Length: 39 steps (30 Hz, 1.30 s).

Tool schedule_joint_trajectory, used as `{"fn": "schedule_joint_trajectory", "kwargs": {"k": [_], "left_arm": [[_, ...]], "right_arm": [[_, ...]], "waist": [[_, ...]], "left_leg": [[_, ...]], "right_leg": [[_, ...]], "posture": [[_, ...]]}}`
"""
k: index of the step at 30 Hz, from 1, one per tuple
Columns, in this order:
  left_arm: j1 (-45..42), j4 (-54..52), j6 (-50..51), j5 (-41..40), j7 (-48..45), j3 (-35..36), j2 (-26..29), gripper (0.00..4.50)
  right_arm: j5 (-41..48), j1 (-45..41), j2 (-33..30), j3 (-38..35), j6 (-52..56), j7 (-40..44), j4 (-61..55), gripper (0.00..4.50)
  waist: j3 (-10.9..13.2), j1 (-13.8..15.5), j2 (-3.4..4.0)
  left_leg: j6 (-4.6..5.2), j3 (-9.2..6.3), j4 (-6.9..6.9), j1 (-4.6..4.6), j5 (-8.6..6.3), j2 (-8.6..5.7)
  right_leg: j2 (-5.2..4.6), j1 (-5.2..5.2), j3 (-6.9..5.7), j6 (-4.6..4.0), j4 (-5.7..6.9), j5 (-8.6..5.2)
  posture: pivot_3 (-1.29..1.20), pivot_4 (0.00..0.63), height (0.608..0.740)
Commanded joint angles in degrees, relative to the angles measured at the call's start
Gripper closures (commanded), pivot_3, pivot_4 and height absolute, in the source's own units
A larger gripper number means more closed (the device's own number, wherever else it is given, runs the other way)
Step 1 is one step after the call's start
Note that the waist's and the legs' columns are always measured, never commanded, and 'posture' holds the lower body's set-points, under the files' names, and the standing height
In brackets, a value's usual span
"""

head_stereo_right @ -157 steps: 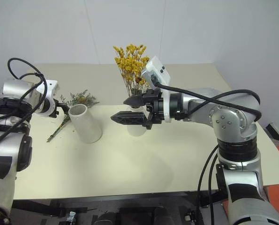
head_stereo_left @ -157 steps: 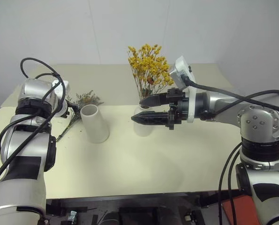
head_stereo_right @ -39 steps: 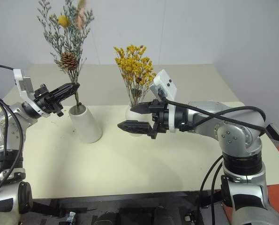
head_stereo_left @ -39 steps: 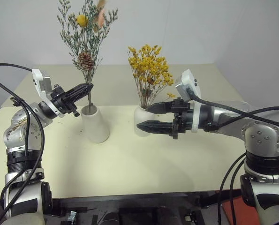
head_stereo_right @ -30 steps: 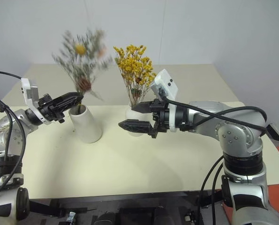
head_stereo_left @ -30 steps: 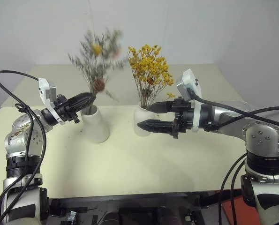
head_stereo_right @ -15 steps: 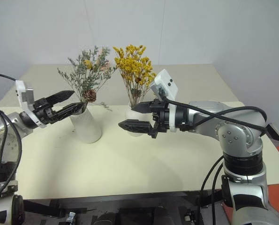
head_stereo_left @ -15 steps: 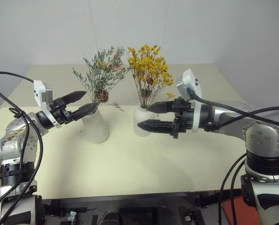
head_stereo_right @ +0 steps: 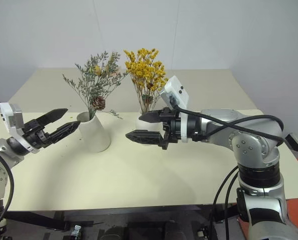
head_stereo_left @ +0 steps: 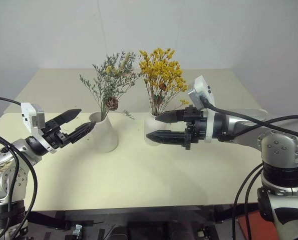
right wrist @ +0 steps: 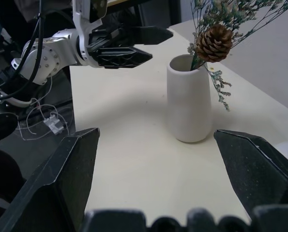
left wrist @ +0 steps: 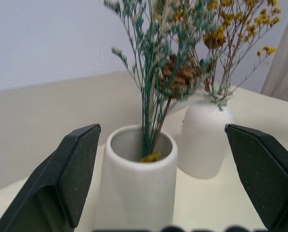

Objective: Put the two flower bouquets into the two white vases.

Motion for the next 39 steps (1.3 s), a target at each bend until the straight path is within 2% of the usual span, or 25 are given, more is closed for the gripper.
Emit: {"fn": "schedule_joint_trajectory", "kwargs": {"k": [1, 7, 19, 25, 30, 32, 39], "left_arm": [[-3.10, -2.41, 0.80, 0.56, 3.89, -2.59, -0.82, 0.01], [-6.16, -0.92, 0.15, 2.30, 6.47, -6.58, -3.12, 0.01], [-3.39, -2.77, 0.28, 0.85, 3.22, -3.88, 0.01, 0.01], [3.18, -8.57, 1.39, -0.19, -0.18, -0.57, 5.24, 0.01], [7.88, -13.67, 3.11, -3.71, -5.61, 5.13, 12.55, 0.01], [8.50, -14.38, 3.31, -4.31, -6.86, 6.18, 14.45, 0.01], [6.44, -16.66, 5.43, -8.90, -13.11, 9.89, 22.64, 0.01]], "right_arm": [[-0.20, -0.99, -0.18, -0.61, -1.62, 0.76, -0.46, 0.00], [0.11, -0.65, 0.07, -1.20, -1.31, 0.08, -1.10, 0.00], [0.44, 0.55, -0.41, -2.16, -1.57, -1.13, -1.83, 0.00], [-3.85, 5.04, -4.99, -2.29, -6.97, 2.67, -3.81, 0.00], [-6.89, 9.35, -11.38, -4.53, -11.58, 8.35, -1.83, 0.00], [-7.86, 10.14, -12.91, -4.83, -12.73, 9.74, -0.84, 0.00], [-13.29, 13.93, -20.19, -6.25, -16.87, 14.51, 3.45, 0.00]], "waist": [[-0.01, 0.02, -0.01], [-0.01, -0.22, -0.01], [-0.01, -0.43, -0.02], [-0.01, -0.32, -0.02], [-0.01, -0.20, -0.02], [-0.01, -0.18, -0.02], [-0.01, -0.16, -0.02]], "left_leg": [[0.00, 0.00, 0.00, 0.00, 0.00, 0.00], [0.00, 0.00, 0.00, 0.00, 0.00, -0.01], [0.00, 0.00, 0.00, 0.00, 0.00, 0.02], [0.00, 0.00, 0.00, -0.01, 0.00, 0.02], [0.00, 0.02, 0.00, -0.01, 0.00, 0.02], [0.00, 0.02, -0.01, 0.01, 0.00, 0.04], [0.00, 0.09, -0.03, 0.04, 0.00, 0.06]], "right_leg": [[0.00, 0.00, -0.01, 0.00, 0.00, 0.00], [0.01, 0.00, 0.01, 0.00, 0.00, 0.00], [0.03, -0.01, 0.02, -0.01, -0.02, 0.00], [0.03, 0.00, 0.01, 0.00, -0.05, -0.01], [0.02, 0.00, 0.00, 0.06, -0.11, -0.07], [0.04, 0.02, -0.01, 0.32, -0.16, -0.25], [0.04, 0.03, 0.02, 0.34, -0.23, -0.32]], "posture": [[0.00, 0.150, 0.740], [0.00, 0.150, 0.740], [0.00, 0.150, 0.740], [0.00, 0.150, 0.740], [0.00, 0.150, 0.740], [0.00, 0.150, 0.740], [0.00, 0.150, 0.740]]}}
